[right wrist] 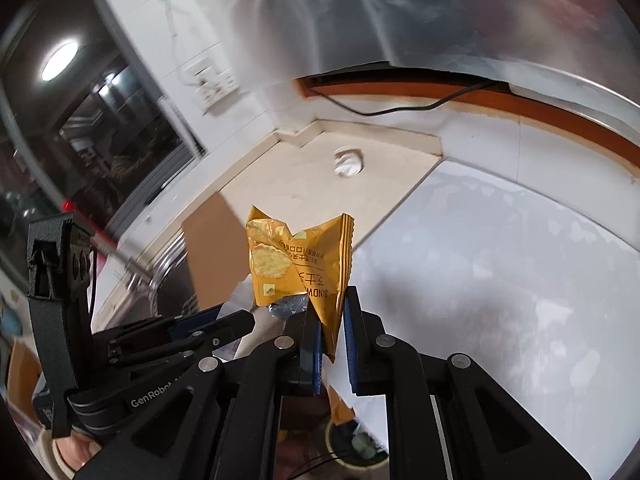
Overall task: Collect trash
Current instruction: 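Carry the yellow wrapper and white bottle down toward the floor bin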
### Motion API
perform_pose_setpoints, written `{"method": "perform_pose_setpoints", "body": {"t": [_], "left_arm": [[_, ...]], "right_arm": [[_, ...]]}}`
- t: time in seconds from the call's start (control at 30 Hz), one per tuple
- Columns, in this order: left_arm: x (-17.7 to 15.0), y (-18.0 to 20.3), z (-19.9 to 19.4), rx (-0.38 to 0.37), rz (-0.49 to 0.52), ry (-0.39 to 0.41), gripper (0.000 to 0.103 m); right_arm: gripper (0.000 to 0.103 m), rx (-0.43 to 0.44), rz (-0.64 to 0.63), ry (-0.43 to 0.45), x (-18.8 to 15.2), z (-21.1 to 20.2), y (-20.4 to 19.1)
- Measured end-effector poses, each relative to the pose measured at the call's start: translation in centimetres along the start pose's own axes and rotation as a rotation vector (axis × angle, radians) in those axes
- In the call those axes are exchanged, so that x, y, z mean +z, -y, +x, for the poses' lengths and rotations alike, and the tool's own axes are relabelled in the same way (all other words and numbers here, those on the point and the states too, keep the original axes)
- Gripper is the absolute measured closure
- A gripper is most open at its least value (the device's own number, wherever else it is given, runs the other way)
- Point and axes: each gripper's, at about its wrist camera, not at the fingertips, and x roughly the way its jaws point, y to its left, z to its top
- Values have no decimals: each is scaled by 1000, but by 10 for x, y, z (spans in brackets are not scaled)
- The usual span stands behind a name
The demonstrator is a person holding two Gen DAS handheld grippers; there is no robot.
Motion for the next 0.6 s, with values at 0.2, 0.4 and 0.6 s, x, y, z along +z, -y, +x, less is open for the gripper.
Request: {"method": "perform_pose_setpoints", "body": {"t": [0.2, 0.4, 0.6], "left_arm": [[-85, -4, -18, -19, -7, -37, 82], [-159, -8, -14, 11, 11, -53, 82], [-223, -17, 8, 52, 21, -72, 82]], "right_arm": [[93, 0, -79, -36, -78, -29, -21], [93, -39, -190, -64, -155, -34, -39], [93, -83, -319, -63, -225, -23, -60]]}}
